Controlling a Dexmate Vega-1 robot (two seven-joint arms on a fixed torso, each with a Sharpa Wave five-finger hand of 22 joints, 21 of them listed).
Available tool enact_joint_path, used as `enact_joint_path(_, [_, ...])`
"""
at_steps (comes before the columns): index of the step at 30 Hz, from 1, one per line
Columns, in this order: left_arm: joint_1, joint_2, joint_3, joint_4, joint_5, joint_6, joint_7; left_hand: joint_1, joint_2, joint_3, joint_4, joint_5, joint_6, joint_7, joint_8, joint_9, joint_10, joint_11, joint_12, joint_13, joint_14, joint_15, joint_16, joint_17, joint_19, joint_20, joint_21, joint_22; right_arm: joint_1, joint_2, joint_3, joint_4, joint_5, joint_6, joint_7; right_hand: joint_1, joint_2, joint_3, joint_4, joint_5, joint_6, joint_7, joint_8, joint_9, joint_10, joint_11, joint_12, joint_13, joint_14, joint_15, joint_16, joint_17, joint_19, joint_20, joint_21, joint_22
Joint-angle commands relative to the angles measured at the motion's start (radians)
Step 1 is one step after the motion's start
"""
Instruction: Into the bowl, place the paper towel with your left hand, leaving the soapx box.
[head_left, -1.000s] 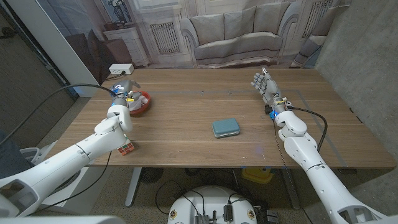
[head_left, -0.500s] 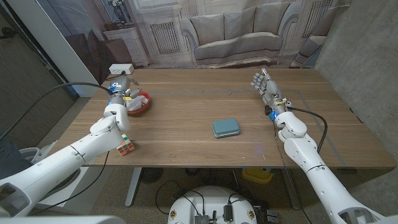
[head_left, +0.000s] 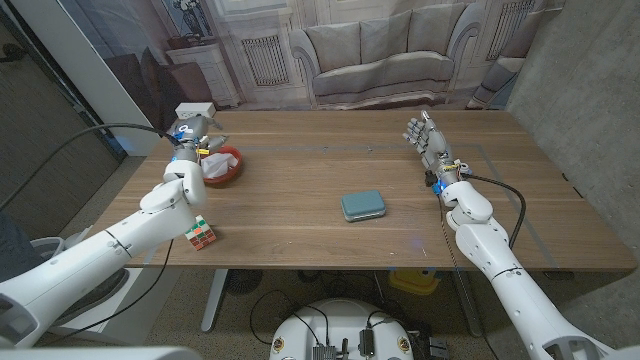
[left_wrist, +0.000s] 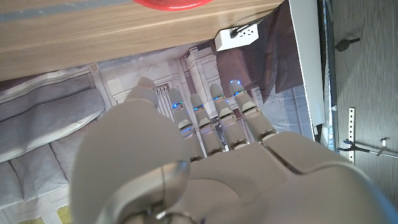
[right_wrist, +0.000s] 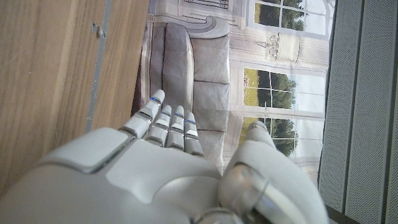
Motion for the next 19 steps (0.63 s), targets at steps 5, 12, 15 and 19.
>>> enact_joint_path(5, [0.013,0.02,-0.022,-0.06,0.01,0.016,-0.017,-0.009,-0.001,0.003,0.006,0.005,-0.003,0.0,-0.004,-0.001,-0.004,0.001,0.0,-0.001,0.0,-0.086,-0.003,-0.001,-0.012,0.0,-0.002,0.002,-0.005,0.017,-0.007,0.017,0.0,0.026,0.002,0.001,0.003,0.001,-0.004,-0.004,0.011,-0.006,-0.002,0.004,0.011,0.001,-0.002,0.003,0.008,0.003,-0.004,0.005,0.009,-0.004,-0.004,0.002])
enact_joint_path(12, [0.039,0.017,-0.051,-0.055,-0.002,-0.013,0.02,-0.01,-0.001,0.003,0.006,0.006,0.009,0.002,-0.001,-0.001,0.006,-0.003,0.005,-0.004,0.011,-0.087,0.002,-0.003,-0.013,-0.002,-0.001,0.002,-0.002,0.021,-0.013,0.011,-0.006,0.022,-0.006,0.001,0.004,0.0,-0.005,-0.004,0.011,-0.005,-0.002,0.004,0.012,0.003,-0.001,0.003,0.01,0.002,-0.003,0.005,0.011,-0.005,-0.006,0.002])
enact_joint_path(15, [0.045,0.021,-0.059,-0.051,-0.004,-0.028,0.027,-0.01,-0.002,0.003,0.006,0.007,0.015,-0.001,0.0,-0.001,0.01,-0.005,0.007,-0.006,0.013,-0.088,0.002,-0.004,-0.013,-0.003,0.0,0.002,0.0,0.022,-0.016,0.006,-0.008,0.016,-0.009,0.001,0.004,0.0,-0.005,-0.004,0.012,-0.005,-0.002,0.004,0.014,0.001,-0.001,0.003,0.012,0.001,-0.002,0.005,0.015,-0.006,-0.005,0.002])
enact_joint_path(19, [0.05,0.016,-0.065,-0.049,-0.006,-0.033,0.037,-0.011,-0.002,0.004,0.006,0.008,0.019,0.002,0.001,-0.002,0.014,-0.004,0.008,-0.007,0.016,-0.09,0.003,-0.005,-0.011,-0.006,0.002,0.002,0.003,0.022,-0.019,0.002,-0.011,0.014,-0.011,0.001,0.004,0.0,-0.005,-0.004,0.013,-0.005,-0.002,0.004,0.016,0.001,0.0,0.003,0.014,0.002,-0.002,0.005,0.017,-0.007,-0.005,0.002])
